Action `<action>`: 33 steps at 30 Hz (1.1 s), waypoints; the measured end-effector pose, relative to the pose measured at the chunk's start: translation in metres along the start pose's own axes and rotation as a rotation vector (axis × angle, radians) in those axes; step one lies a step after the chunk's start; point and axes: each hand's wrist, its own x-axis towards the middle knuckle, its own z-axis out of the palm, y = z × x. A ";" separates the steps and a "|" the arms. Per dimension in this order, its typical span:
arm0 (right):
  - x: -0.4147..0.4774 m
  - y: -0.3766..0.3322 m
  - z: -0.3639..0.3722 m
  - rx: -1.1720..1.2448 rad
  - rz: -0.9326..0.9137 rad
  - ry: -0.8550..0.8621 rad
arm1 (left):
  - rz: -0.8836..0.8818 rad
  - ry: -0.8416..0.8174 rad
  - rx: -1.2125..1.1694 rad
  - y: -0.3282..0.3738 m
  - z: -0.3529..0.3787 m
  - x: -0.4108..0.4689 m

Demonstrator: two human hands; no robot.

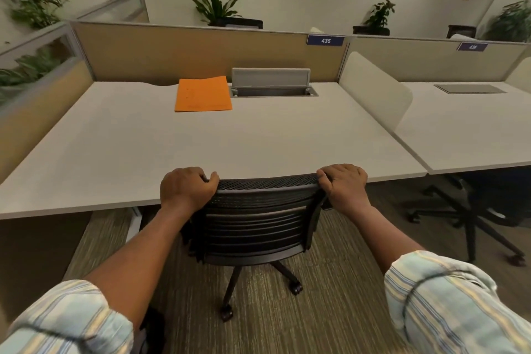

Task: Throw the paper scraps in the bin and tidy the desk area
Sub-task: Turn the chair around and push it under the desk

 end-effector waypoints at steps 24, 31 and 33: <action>0.019 0.009 -0.008 -0.068 -0.022 -0.078 | 0.087 -0.010 0.148 0.016 0.001 0.006; 0.031 0.002 -0.030 -0.040 0.013 -0.255 | 0.052 0.035 0.075 0.030 -0.019 0.002; 0.036 -0.003 -0.043 -0.005 0.012 -0.194 | 0.066 0.108 0.051 0.037 -0.033 0.005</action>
